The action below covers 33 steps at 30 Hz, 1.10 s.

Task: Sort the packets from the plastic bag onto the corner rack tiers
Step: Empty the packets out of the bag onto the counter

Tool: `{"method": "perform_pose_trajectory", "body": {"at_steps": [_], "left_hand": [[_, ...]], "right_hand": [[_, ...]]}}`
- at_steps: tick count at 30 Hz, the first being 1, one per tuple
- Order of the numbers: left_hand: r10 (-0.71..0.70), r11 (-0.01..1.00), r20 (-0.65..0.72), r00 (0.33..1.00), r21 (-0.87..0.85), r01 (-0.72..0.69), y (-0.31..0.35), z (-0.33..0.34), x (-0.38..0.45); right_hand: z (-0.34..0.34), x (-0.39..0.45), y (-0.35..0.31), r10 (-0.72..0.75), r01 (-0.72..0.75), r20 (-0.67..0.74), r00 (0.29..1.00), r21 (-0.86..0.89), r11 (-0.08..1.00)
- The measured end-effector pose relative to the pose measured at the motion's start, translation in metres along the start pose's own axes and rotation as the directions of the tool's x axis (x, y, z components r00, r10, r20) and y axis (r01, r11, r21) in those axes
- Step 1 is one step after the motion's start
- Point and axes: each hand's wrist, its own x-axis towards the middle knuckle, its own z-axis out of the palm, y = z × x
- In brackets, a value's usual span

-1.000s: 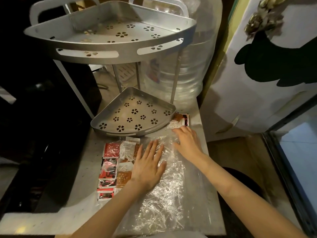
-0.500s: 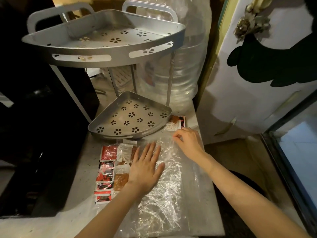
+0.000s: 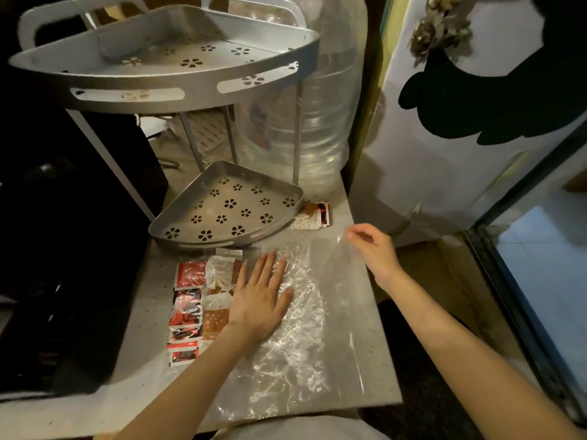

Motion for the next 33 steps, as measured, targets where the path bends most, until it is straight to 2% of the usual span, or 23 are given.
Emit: {"method": "perform_pose_trajectory", "body": {"at_steps": [6, 9, 11, 13, 15, 18, 20, 22, 24, 26, 29, 33], "left_hand": [[0.008, 1.000, -0.029, 1.000, -0.016, -0.008, 0.002, -0.005, -0.003], [0.146, 0.989, -0.094, 0.985, -0.007, -0.148, 0.003, -0.011, -0.009], [0.224, 0.968, -0.156, 0.962, -0.082, -0.238, 0.002, -0.014, -0.014], [0.211, 0.939, -0.173, 0.962, -0.236, -0.249, 0.014, -0.023, -0.024], [0.173, 0.911, -0.139, 0.975, -0.354, -0.212, 0.035, -0.026, -0.038], [0.196, 0.917, -0.001, 0.981, -0.353, -0.184, 0.062, -0.017, -0.062], [0.214, 0.927, 0.054, 0.975, -0.327, -0.185, 0.067, -0.007, -0.068], [0.217, 0.934, 0.055, 0.975, -0.304, -0.190, 0.067, -0.001, -0.068], [0.216, 0.935, 0.049, 0.975, -0.297, -0.193, 0.066, 0.004, -0.067], [0.227, 0.936, 0.060, 0.972, -0.290, -0.201, 0.065, 0.008, -0.068], [0.249, 0.939, 0.085, 0.965, -0.264, -0.219, 0.063, 0.014, -0.070], [0.218, 0.933, 0.086, 0.972, -0.312, -0.182, 0.060, 0.017, -0.069]], "right_hand": [[-0.014, -0.010, 0.003, 0.187, -0.185, -0.005, 0.982, 0.102, 0.977], [-0.015, -0.017, 0.006, 0.231, -0.222, -0.005, 0.973, 0.258, 0.940], [-0.013, -0.019, 0.005, 0.261, -0.250, 0.006, 0.965, 0.304, 0.919], [-0.013, -0.021, 0.006, 0.286, -0.272, 0.010, 0.958, 0.338, 0.901], [-0.012, -0.027, 0.005, 0.306, -0.292, 0.030, 0.952, 0.399, 0.869], [-0.007, -0.040, 0.002, 0.286, -0.273, 0.038, 0.957, 0.441, 0.855], [0.002, -0.056, 0.001, 0.248, -0.226, -0.030, 0.968, 0.317, 0.921], [0.016, -0.077, 0.002, 0.147, -0.147, -0.053, 0.988, -0.003, 0.989], [0.031, -0.097, 0.007, 0.093, -0.107, -0.057, 0.994, -0.311, 0.944], [0.039, -0.107, 0.014, 0.122, -0.156, -0.102, 0.987, -0.468, 0.870], [0.039, -0.111, 0.021, 0.109, -0.155, -0.116, 0.987, -0.545, 0.824], [0.025, -0.113, 0.021, 0.097, -0.121, -0.087, 0.991, -0.339, 0.933]]}}
